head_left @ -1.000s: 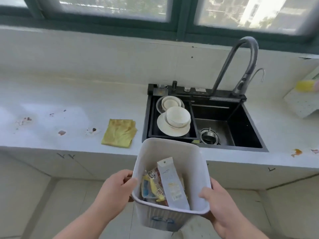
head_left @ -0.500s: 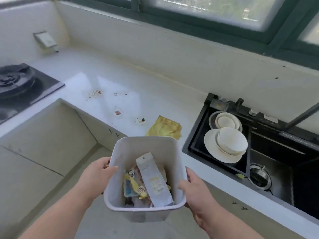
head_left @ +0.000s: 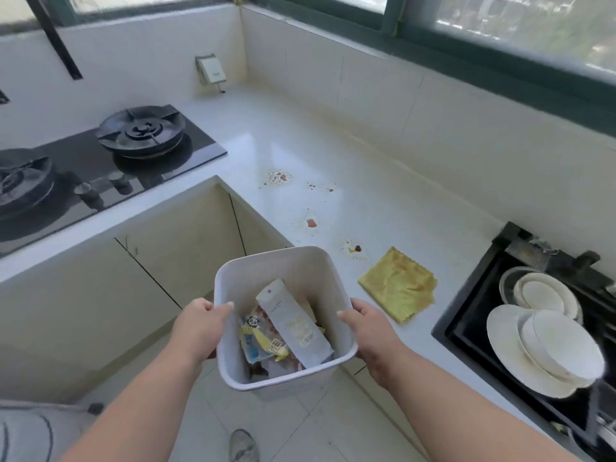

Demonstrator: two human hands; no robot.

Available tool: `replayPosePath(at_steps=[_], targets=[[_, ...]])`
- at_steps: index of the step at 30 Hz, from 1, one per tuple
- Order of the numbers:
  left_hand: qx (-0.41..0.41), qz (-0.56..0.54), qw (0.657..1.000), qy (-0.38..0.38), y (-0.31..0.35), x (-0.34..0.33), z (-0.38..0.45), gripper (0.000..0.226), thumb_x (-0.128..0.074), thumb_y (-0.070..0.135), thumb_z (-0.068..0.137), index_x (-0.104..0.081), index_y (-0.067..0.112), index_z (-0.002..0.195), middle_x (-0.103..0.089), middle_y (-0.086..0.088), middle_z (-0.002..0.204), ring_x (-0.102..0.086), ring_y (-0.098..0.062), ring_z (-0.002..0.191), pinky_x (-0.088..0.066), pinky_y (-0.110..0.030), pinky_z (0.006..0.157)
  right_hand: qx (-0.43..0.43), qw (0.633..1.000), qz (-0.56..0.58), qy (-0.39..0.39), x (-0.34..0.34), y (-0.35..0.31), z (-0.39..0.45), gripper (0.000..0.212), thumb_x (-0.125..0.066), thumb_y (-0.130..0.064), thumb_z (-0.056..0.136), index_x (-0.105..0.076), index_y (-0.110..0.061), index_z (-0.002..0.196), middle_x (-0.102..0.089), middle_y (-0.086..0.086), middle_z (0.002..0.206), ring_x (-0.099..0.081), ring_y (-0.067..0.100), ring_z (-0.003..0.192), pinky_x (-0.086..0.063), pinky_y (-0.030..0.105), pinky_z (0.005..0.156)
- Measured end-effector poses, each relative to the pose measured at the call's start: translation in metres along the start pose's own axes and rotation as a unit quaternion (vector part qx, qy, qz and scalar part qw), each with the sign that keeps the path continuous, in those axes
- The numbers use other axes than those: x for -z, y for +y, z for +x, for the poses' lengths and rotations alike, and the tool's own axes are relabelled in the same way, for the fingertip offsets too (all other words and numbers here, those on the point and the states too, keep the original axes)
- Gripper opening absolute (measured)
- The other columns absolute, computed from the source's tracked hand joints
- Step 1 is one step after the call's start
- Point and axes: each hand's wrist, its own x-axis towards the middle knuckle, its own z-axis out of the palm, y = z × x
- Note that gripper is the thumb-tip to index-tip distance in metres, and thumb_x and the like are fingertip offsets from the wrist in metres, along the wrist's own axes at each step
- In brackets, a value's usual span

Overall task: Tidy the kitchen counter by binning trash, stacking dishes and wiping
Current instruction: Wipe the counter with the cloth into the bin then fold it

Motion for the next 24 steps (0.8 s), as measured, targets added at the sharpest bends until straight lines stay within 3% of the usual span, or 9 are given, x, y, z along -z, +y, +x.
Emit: replayPosePath(at_steps=[4,9,11,13,15,20,24], targets=[[0.015,-0.074,0.996,-0.052,-0.006,0.025,0.044,0.026,-0.068,0.023,0.102,-0.053,0.008,0.088,-0.060,-0.018,0.082,-0.060,-0.030,0.066,-0.052,-0.037,0.058,-0.008,1.000,0.006,0.028,-0.037,-0.006,0.029,0.020,-0.062,-0.020,0.101,-0.080,-0.021,0.109,-0.081,0.013,0.108,-0.076,0.041,0.105,-0.062,0.046,0.081],[0.004,-0.109,0.992,-0.067,0.000,0.044,0.078,0.025,-0.062,0.009,0.103,-0.048,0.007,0.082,-0.054,-0.016,0.075,-0.055,-0.030,0.060,-0.053,-0.036,0.052,-0.015,0.996,0.060,0.071,-0.074,-0.023,0.050,0.019,-0.069,-0.029,0.101,-0.078,-0.015,0.109,-0.083,0.011,0.103,-0.075,0.024,0.085,-0.060,0.038,0.075],[0.006,-0.124,0.990,-0.066,0.002,0.046,0.089,0.024,-0.062,0.008,0.102,-0.048,0.006,0.083,-0.055,-0.017,0.075,-0.058,-0.031,0.062,-0.058,-0.043,0.059,-0.008,0.995,0.058,0.077,-0.083,-0.029,0.057,0.029,-0.069,-0.038,0.094,-0.073,-0.009,0.095,-0.078,0.013,0.096,-0.066,0.024,0.082,-0.054,0.039,0.074],[0.001,-0.124,0.990,-0.065,0.005,0.048,0.096,0.024,-0.063,0.006,0.100,-0.047,0.008,0.083,-0.055,-0.017,0.073,-0.058,-0.031,0.063,-0.055,-0.048,0.064,-0.014,0.995,0.059,0.077,-0.090,-0.031,0.061,0.030,-0.066,-0.047,0.089,-0.066,-0.018,0.089,-0.066,0.012,0.087,-0.056,0.022,0.079,-0.046,0.039,0.075],[-0.009,-0.126,0.990,-0.061,0.008,0.048,0.101,0.027,-0.063,0.004,0.098,-0.044,0.010,0.080,-0.050,-0.016,0.071,-0.053,-0.030,0.065,-0.050,-0.048,0.065,-0.013,0.994,0.063,0.083,-0.093,-0.032,0.066,0.029,-0.066,-0.043,0.096,-0.068,-0.017,0.082,-0.067,0.006,0.081,-0.059,0.019,0.073,-0.049,0.034,0.072],[-0.023,-0.134,0.989,-0.060,0.014,0.049,0.119,0.028,-0.062,0.002,0.097,-0.043,0.011,0.079,-0.050,-0.015,0.070,-0.052,-0.027,0.060,-0.048,-0.044,0.062,-0.006,0.993,0.063,0.101,-0.094,-0.037,0.085,0.018,-0.068,-0.028,0.103,-0.079,-0.014,0.102,-0.081,0.001,0.087,-0.071,0.015,0.075,-0.058,0.034,0.073],[-0.011,-0.149,0.988,-0.046,0.015,0.049,0.130,0.024,-0.063,0.005,0.094,-0.045,0.011,0.080,-0.055,-0.019,0.076,-0.058,-0.032,0.066,-0.052,-0.049,0.064,-0.009,0.992,0.071,0.103,-0.089,-0.040,0.107,0.032,-0.065,-0.028,0.104,-0.072,0.003,0.108,-0.076,0.010,0.092,-0.070,0.023,0.081,-0.063,0.043,0.085]])
